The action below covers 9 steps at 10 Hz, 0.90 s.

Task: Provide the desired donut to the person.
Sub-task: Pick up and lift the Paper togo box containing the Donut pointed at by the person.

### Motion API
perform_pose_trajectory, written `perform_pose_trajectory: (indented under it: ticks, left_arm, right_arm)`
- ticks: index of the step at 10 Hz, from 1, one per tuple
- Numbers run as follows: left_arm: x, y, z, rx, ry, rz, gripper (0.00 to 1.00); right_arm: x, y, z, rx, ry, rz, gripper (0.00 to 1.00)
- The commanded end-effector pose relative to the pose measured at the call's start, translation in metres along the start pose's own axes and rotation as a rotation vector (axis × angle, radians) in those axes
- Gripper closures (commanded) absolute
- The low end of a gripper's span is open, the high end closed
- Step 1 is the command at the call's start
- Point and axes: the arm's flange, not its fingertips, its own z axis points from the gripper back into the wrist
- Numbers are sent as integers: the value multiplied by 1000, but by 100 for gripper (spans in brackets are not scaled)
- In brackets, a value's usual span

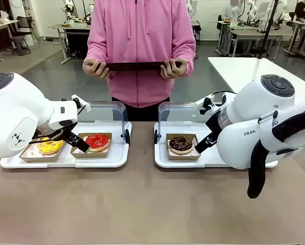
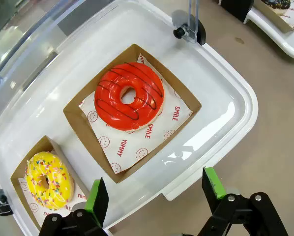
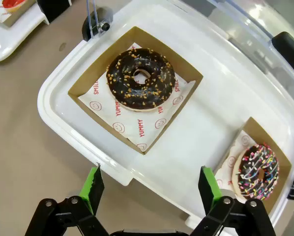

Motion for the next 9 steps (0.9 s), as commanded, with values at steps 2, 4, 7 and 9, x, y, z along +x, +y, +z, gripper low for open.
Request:
perform_pose_trajectory:
  ticks: [2,4,7,9]
  left_arm:
    - [0,0,0,0,0,0,0]
    - [0,0,0,0,0,0,0]
    - [0,0,0,0,0,0,0]
    - [0,0,0,0,0,0,0]
  right_arm:
    - [0,0,0,0,0,0,0]
    - [0,0,0,0,0,0,0]
    - [0,0,0,0,0,0,0]
    - [0,0,0,0,0,0,0]
